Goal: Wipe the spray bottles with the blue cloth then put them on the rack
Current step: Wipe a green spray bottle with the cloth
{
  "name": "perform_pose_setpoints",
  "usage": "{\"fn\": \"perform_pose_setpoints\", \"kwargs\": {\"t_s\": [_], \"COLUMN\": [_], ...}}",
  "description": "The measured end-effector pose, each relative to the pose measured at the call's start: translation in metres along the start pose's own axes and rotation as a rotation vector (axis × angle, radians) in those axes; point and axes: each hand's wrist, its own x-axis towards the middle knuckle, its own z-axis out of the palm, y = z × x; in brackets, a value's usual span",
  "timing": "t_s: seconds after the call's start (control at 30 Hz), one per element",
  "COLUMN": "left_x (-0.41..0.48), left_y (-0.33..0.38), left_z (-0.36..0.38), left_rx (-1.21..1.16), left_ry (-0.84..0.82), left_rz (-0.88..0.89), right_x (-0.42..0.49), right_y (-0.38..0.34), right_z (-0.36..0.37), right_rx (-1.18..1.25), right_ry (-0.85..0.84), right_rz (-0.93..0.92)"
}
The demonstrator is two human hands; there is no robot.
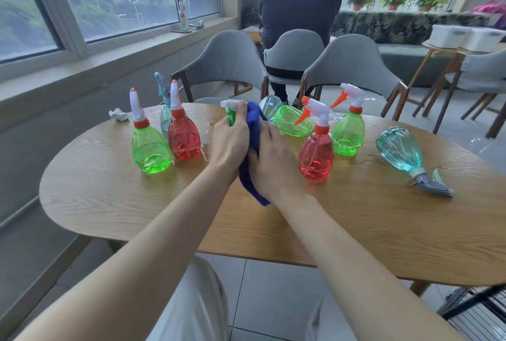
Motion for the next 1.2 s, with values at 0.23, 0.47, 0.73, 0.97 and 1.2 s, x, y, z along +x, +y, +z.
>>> {"fn": "perform_pose_setpoints", "kwargs": {"t_s": [0.23, 0.47, 0.73, 0.97, 1.2], "left_x": [-0.006, -0.012, -0.015, -0.006, -0.006], "left_y": [0.007, 0.01, 0.006, 0.001, 0.003], "left_z": [-0.007, 0.0, 0.003, 0.005, 0.01], "left_rx": [-0.022, -0.071, -0.125, -0.241, -0.218], "left_ry": [-0.148, -0.18, -0.227, -0.184, -0.137], "left_rz": [0.058, 0.069, 0.059, -0.035, -0.034], "right_x": [0.03, 0.015, 0.013, 0.001, -0.004], "right_y": [0.003, -0.001, 0.014, 0.033, 0.02], "right_z": [-0.031, -0.016, -0.03, -0.03, -0.026], "right_rx": [0.427, 0.288, 0.727, 0.886, 0.35], "right_ry": [-0.137, 0.012, -0.064, -0.232, -0.073], "right_rz": [0.33, 0.185, 0.401, 0.75, 0.242]}}
